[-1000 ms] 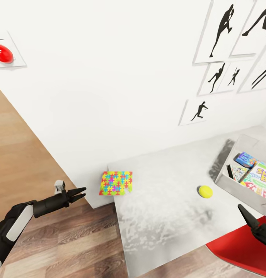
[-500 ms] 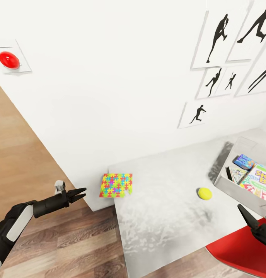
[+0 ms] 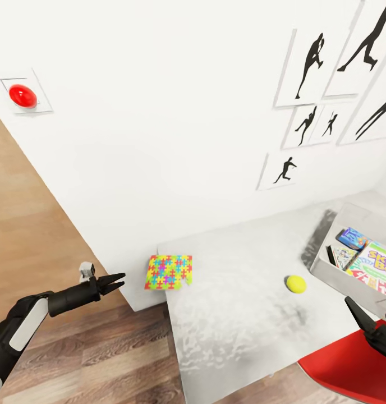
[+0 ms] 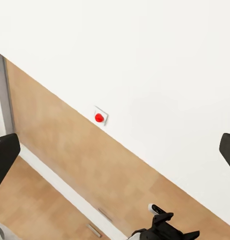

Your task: Put all the toys in the child's room - the three board games (two on the bed and one on the table), the two jigsaw puzzles on the table, and the tennis ball on the table - inside the toy box on the table in the child's room.

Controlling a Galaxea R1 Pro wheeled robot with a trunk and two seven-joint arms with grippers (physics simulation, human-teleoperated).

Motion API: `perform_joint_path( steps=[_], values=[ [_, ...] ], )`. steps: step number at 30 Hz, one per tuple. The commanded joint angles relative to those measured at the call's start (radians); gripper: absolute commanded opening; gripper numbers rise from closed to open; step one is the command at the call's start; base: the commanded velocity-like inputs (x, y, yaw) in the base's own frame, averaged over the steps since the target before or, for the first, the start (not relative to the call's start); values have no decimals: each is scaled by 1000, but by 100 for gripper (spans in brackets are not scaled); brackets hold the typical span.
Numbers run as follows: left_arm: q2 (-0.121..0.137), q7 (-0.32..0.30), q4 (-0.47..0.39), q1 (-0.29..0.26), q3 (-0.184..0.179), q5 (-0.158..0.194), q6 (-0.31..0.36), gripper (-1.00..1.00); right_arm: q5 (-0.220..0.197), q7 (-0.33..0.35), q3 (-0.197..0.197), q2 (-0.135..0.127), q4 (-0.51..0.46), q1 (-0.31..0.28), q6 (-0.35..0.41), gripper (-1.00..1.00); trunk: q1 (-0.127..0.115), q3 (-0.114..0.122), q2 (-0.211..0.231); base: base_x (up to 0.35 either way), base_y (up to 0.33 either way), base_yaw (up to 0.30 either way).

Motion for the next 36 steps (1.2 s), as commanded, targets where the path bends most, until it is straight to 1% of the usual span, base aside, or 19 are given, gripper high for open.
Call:
perform_joint_path(
  steps=[1,9,22,27,30,31,35,36],
  values=[
    [1,0,0,-1,-1,4,6,100,-5,-1,0,0,-1,0,9,100,1,0,-2,26,7,0],
    [1,-1,0,-1,-2,4,6,100,-5,-1,0,-1,-1,0,9,100,1,5,-2,105,51,0],
    [-3,0,0,-1,-2,3,6,100,-5,-2,0,-1,-1,0,9,100,1,6,-2,12,5,0],
    [-8,8,5,-1,-1,-1,7,100,-5,-2,0,-1,-1,0,10,100,20,-10,-37,0,0,0],
    [-11,11,10,-1,0,-19,7,100,-5,-2,0,-1,-1,0,10,100,31,-19,-58,0,0,0],
    [-12,13,14,-1,1,-35,7,100,-5,-2,0,-2,-1,0,9,100,35,-22,-65,0,0,0],
    [-15,15,28,-3,2,-76,5,100,-4,-1,0,-2,-1,0,10,100,50,-35,-93,0,0,0],
    [-19,15,36,-3,3,-96,4,100,-4,-1,0,-2,-1,0,10,100,54,-38,-100,0,0,0]
  ],
)
